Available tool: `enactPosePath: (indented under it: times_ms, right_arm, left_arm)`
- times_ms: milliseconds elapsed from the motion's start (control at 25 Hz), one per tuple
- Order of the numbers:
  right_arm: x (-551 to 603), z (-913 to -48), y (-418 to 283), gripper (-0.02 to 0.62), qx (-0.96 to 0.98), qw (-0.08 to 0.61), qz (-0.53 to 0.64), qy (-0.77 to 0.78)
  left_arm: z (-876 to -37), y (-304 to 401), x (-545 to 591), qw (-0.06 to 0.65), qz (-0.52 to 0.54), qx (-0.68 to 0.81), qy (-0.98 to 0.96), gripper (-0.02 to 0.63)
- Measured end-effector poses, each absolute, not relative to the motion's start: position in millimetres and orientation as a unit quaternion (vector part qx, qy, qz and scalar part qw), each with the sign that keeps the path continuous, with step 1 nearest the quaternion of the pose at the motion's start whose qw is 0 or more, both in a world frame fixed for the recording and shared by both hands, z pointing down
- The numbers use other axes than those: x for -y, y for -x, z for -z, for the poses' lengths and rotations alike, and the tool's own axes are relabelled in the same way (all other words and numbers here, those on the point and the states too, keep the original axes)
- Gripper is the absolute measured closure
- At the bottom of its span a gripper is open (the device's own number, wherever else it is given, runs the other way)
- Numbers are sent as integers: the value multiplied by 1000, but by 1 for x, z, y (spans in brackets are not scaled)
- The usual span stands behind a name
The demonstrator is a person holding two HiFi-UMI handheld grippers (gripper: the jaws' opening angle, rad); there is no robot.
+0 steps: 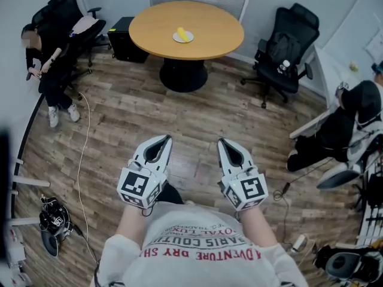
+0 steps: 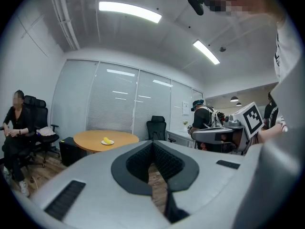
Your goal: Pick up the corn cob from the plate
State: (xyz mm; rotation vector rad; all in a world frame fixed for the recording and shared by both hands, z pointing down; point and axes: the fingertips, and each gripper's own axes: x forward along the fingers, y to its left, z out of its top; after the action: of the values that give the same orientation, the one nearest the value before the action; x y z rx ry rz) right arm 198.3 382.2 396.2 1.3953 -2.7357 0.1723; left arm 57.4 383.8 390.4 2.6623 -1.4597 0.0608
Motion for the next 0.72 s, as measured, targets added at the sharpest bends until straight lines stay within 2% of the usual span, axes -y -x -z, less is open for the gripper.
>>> enactPosePath:
  times_ms: [720]
  right_arm:
    - [-198, -390, -89, 568, 873, 41, -60, -481]
  left_arm:
    - [-374, 61, -192, 39, -16, 458, -888, 572]
